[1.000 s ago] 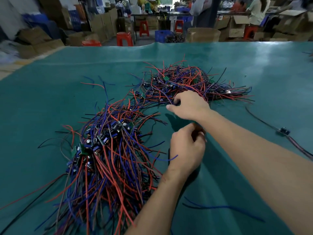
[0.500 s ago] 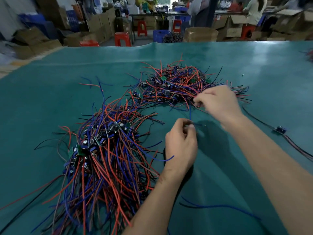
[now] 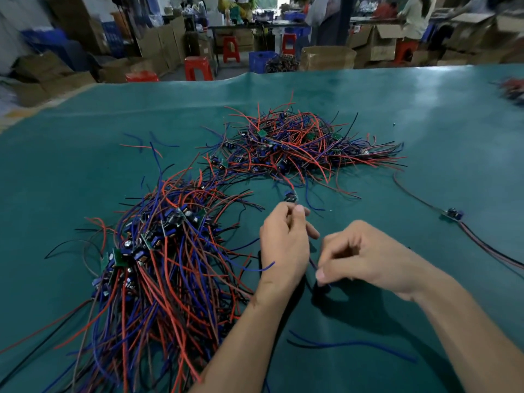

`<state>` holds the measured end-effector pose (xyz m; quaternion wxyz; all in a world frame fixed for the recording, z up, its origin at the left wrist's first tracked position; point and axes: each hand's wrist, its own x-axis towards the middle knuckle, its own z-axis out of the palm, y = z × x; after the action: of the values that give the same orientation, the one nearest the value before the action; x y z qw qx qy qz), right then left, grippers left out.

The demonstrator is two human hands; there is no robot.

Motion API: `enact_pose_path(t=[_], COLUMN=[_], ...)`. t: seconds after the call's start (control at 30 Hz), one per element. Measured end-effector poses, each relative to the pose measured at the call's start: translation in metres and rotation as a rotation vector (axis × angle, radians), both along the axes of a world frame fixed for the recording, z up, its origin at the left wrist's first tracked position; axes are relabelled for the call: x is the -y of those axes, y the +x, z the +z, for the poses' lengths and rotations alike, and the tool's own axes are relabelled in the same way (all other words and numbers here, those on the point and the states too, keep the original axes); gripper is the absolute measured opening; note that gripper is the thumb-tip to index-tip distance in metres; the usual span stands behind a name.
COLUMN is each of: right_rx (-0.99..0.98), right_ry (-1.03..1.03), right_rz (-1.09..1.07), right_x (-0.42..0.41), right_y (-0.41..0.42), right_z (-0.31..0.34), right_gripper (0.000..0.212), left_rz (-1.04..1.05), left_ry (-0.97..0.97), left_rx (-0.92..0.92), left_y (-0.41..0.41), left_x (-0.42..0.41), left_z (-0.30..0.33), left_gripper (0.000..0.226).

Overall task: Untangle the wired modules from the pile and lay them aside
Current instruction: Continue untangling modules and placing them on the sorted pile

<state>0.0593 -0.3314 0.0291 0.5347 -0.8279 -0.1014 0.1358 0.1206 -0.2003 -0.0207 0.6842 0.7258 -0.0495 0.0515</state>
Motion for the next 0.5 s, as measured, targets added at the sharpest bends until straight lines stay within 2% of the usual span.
enact_pose_path(t=[0.07,0.17,0.23,0.33,0.47,0.5], right_rx=[0.064,0.218,0.181,0.093,0.038,0.049], right_ry=[0.03,0.101,0.221,0.442,0.647,0.663], right_rz=[-0.129,-0.537,-0.672,-0.671,-0.58,-0.567], right_x=[0.005,0.011,0.014,0.014,0.02,0.022], right_y=[0.005,0.02,0.027,0.029,0.026,0.026], right_z=[-0.006,-0.017,-0.02,-0.018,-0.014,-0.015], right_gripper=[0.018,0.014,0.017,0.02,0.006,0.009], left_rz=[-0.035,-0.103,-0.183,-0.284,-0.299,-0.291], left_ry=[0.051,0.138,0.151,0.238,0.337,0.338], left_rx=[0.035,0.087,0.101,0.14,0.176,0.176], left_y=[0.0,-0.004,-0.008,-0.01,-0.011,-0.011], left_x=[0.0,0.001,0.001,0.001,0.0,0.0], left_z=[0.002,0.003,0.004,0.006,0.006,0.006], left_gripper=[0.024,0.023,0.022,0.022,0.027,0.027])
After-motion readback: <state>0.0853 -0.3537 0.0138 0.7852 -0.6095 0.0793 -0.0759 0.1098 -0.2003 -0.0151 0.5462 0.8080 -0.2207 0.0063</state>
